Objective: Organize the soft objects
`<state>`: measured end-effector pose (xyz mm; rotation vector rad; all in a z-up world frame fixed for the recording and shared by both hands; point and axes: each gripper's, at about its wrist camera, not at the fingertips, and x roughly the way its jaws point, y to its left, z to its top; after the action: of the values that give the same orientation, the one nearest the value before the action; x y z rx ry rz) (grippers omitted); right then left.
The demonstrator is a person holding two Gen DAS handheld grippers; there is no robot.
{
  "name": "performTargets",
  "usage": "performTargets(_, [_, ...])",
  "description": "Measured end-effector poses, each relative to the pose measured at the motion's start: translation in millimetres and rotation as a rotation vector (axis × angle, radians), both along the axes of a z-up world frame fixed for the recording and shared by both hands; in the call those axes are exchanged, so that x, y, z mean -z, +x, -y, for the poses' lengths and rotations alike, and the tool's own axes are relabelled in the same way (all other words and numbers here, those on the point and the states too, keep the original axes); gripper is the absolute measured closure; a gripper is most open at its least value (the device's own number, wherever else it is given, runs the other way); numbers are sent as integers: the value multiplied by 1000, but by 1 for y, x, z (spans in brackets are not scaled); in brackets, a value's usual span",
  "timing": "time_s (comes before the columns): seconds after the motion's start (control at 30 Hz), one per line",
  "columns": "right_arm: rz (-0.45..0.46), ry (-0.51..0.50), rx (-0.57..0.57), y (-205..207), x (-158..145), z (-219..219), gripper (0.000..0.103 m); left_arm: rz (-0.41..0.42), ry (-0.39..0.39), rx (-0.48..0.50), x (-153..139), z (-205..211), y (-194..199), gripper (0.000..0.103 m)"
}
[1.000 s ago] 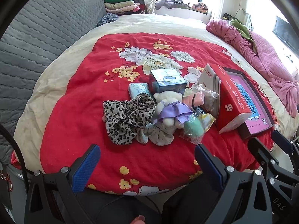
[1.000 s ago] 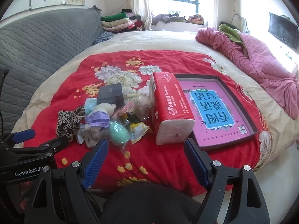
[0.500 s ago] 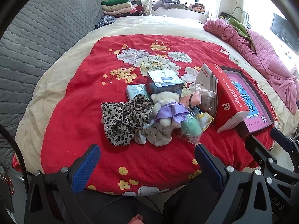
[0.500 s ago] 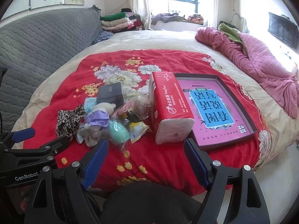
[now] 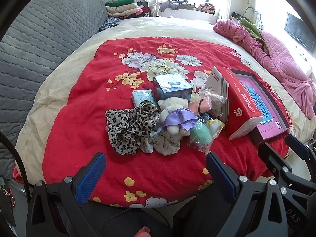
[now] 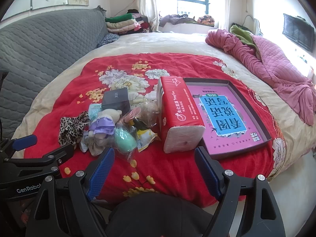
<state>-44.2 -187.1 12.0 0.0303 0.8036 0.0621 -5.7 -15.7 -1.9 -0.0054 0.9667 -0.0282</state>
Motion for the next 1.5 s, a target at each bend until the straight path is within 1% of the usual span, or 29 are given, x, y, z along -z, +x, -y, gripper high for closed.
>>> performTargets(0.67, [-14,8,-2,3,6,0,19,3,-13,-25,3,-12,1,2])
performTargets(1.17, [-60,24,-51,18,25,-14,19,-57,-100,-107,23,-56,16,2])
performTargets(1.33, [-67,28,-82,24,29,-22,19,-81,-118,-117,34,-67,26,2])
performTargets(1.5, [-70,40,-108,33,33,-31,19,-116,-172,-108,48,-78,42,2])
